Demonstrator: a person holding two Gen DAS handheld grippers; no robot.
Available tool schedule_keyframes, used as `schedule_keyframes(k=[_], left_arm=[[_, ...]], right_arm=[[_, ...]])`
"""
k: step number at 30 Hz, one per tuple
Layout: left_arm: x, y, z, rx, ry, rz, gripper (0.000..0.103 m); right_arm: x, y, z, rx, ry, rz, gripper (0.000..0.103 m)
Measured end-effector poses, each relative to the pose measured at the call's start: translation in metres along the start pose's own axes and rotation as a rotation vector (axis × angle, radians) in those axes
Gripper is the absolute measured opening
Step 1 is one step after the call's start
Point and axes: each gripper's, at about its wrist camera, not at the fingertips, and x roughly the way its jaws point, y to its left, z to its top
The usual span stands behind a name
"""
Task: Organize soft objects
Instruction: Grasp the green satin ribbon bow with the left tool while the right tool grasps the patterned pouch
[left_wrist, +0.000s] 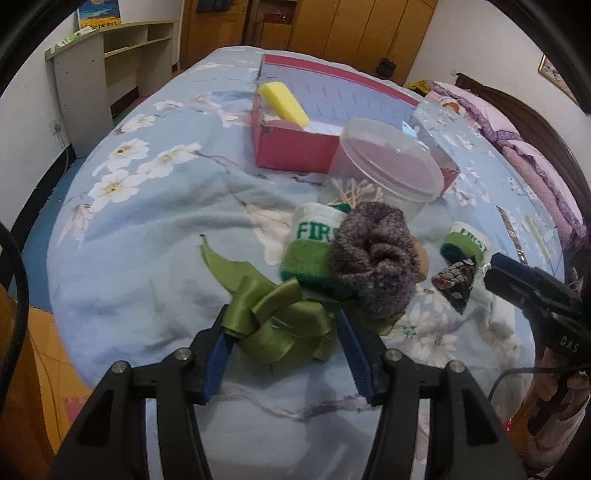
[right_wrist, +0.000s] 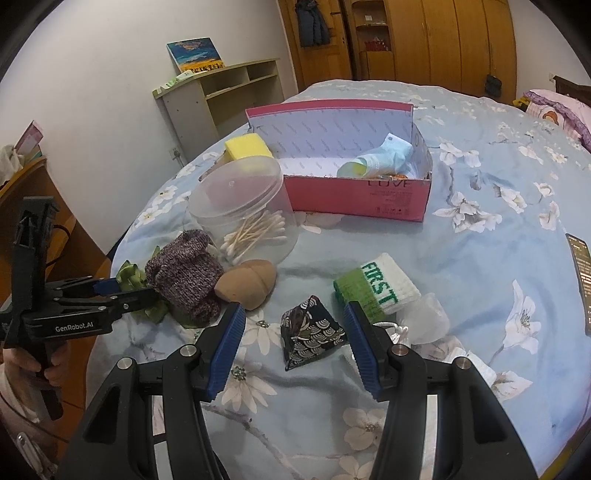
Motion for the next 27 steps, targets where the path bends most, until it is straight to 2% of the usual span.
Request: schedule_keyframes(k=[1,4,8,13,23,27], left_arm=[[0.001,-0.001,-0.001,0.002,0.001,-0.003,0.057],[0.001,-0.001,-0.002,0.0,-0.004,-0.017,0.036],[-0.004,-0.002,-0.003,0.002,-0.025,-0.04,0.025],[-0.016,-0.004,-0.002,0.014,-0.063,-0.047,0.02],[-0.036,-0.005,0.001,0.016,-0.111,-0.058,0.018],[-0.04,-0.002,0.003,-0.001,-0.114,-0.087,0.017]], right_arm=[[0.0,0.0,-0.001,0.001,0.002,0.001,0.057],[0.001,-0.002,-0.003,0.003,0.006,0.002,0.057],[0.002,-0.005,-0.005,0.011,0.009,-0.002,0.057],[0.002,-0.01,-0.004,0.029,0.007,-0.006,0.057],[0.022,-0.005,-0.008,0.024,0.047,0.017,0.057],[0.035,-0.008,-0.011,0.04,0.071,0.012,0.057]])
